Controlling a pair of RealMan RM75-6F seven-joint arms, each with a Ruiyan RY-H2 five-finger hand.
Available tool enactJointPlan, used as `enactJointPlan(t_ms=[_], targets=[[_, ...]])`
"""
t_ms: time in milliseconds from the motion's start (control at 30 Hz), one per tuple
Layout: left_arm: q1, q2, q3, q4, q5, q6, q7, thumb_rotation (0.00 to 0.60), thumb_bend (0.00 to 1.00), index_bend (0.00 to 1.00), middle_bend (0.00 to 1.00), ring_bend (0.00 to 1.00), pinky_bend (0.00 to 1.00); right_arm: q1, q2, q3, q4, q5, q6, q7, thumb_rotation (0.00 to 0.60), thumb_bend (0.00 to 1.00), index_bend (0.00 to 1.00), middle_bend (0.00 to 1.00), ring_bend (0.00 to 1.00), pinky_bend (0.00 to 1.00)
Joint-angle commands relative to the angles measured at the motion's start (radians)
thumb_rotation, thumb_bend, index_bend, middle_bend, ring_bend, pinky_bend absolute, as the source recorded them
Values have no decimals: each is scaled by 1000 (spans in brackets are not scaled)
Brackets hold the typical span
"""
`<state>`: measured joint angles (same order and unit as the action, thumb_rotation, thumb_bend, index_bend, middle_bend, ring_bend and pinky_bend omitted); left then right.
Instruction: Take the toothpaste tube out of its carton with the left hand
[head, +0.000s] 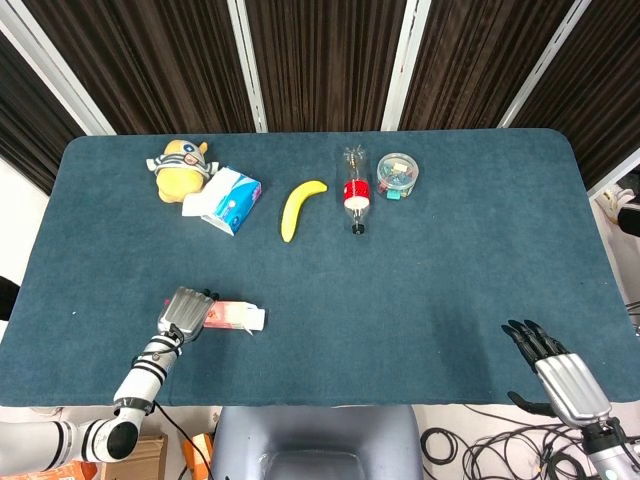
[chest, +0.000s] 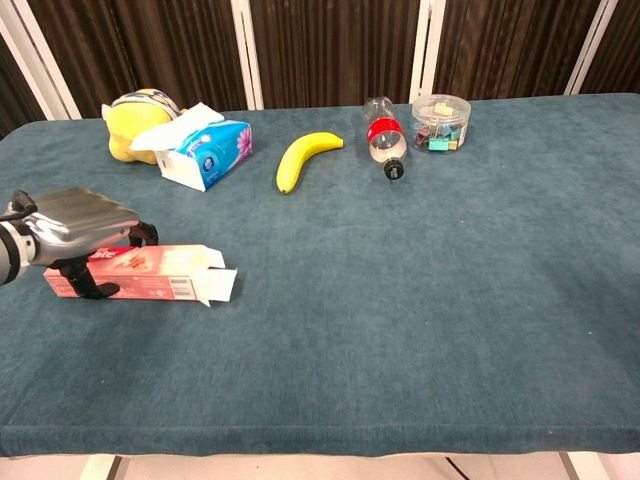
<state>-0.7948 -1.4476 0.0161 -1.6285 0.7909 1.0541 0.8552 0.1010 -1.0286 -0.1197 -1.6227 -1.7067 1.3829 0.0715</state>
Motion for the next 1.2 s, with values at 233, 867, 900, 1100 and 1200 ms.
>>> enactJointPlan(t_ms=[233,867,900,1100,1200], targets=[[19,99,25,-174,67,175,147,600,507,588,571,939,971,2,-1,-2,0,-2,-5,-3,600,127,6,50,0,242],[-34,45,10,-322,-129,507,704,600,543,624,620,949,980,5,-1,-4,1,-2,-12,-7,600,127,6,50,0,242],[-37,43,13,-323,-134,512,722,600,543,624,620,949,980,5,-1,-4,0,-2,-13,-7,600,127,6,50,0,242],[-58,66,16,-369,-203,487,775,600,542,623,620,949,979,5,-2,-4,0,0,-13,-10,600,127,6,50,0,242],[-70,80,22,-390,-199,494,793,600,542,623,620,949,979,5,-2,-5,0,0,-14,-10,600,127,6,50,0,242]])
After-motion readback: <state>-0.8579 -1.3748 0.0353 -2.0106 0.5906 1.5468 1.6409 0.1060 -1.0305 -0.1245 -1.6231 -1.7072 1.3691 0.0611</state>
